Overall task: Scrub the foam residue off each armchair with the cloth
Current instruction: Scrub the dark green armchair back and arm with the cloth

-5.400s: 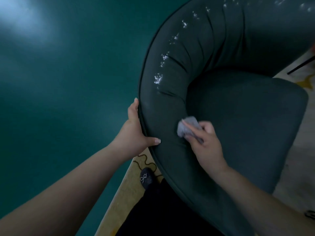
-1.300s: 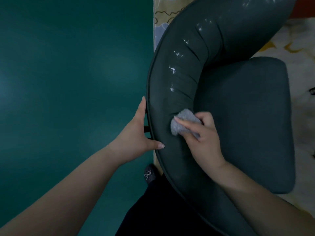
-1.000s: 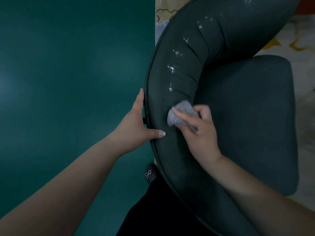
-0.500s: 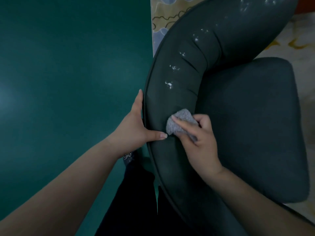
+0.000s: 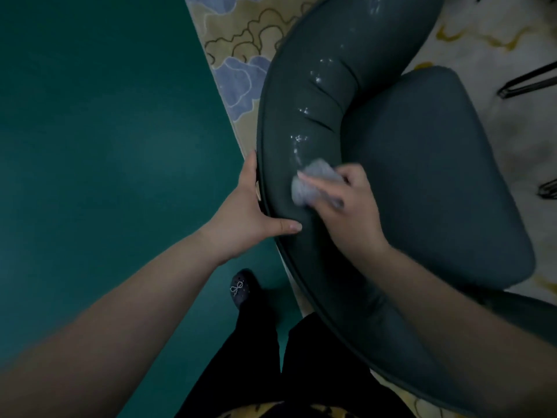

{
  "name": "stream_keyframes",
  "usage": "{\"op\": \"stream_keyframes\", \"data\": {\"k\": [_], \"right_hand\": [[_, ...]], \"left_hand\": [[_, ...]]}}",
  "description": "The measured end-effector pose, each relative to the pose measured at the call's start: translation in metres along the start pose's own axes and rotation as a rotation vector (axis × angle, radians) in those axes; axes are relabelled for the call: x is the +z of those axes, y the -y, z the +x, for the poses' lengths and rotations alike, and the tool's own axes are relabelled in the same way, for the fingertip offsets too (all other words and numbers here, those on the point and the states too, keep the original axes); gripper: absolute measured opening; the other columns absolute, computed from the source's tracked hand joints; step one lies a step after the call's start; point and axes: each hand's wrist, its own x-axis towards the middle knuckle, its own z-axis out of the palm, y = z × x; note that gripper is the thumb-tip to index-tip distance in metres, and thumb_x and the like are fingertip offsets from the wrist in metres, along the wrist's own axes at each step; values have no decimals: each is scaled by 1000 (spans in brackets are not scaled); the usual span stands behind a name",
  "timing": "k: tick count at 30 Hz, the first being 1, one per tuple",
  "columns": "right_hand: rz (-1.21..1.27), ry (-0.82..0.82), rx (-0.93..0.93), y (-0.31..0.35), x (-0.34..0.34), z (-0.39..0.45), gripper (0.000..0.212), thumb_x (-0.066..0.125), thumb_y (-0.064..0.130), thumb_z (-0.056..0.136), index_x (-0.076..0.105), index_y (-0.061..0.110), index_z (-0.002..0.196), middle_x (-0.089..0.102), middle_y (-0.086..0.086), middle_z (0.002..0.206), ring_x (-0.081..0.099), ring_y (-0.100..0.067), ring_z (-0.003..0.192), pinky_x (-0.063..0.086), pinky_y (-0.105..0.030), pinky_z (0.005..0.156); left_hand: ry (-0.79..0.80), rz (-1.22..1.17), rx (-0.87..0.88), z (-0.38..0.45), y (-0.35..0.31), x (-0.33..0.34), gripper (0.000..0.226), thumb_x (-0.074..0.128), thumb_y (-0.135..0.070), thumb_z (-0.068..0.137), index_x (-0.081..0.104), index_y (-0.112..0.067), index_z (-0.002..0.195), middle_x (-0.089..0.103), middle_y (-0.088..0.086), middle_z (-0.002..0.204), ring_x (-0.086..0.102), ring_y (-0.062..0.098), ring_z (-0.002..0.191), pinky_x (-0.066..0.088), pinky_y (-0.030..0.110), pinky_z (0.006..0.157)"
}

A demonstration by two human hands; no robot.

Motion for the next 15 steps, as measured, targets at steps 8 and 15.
{"op": "stream_keyframes", "data": {"k": [8, 15], "right_hand": [[14, -75, 23, 6, 9, 3, 44, 70, 9, 83, 63, 36, 117, 40, 1, 99, 47, -12, 92, 36, -7, 84], [-112, -154, 8, 7, 26, 81, 39, 70, 13, 84, 66, 33, 116, 39, -1, 101, 43, -25, 100, 39, -24, 94]], "left_hand": [[39, 38, 68, 19, 0, -14, 129, 87, -10, 64, -5, -30, 151, 30, -60, 107, 41, -27, 111, 39, 2, 90], [72, 95, 75, 48, -6, -29, 121, 87, -9, 64, -2, -40, 141, 29, -67, 101, 37, -34, 105, 37, -3, 81]]}}
